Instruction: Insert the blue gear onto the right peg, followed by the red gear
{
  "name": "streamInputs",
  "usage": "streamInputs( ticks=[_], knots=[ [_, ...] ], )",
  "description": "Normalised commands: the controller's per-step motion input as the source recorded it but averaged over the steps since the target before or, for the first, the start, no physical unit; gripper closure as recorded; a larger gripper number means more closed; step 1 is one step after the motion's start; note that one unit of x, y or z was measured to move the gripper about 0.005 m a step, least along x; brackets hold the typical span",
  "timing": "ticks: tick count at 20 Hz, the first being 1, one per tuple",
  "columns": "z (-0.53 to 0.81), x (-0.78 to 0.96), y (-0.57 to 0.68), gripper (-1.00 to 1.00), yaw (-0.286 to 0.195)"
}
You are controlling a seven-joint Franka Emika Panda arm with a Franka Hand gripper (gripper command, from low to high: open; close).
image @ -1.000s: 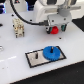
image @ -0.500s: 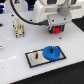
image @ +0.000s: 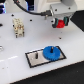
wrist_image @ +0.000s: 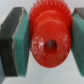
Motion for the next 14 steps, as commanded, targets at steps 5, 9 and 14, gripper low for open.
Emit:
streamInputs(
  ticks=[5,9,14],
  knots=[
    [0.37,0.58,-0.32,1.00,0.000],
    [0.30,0.63,-0.38,1.00,0.000],
    [0.27,0.71,-0.34,1.00,0.000]
  ],
)
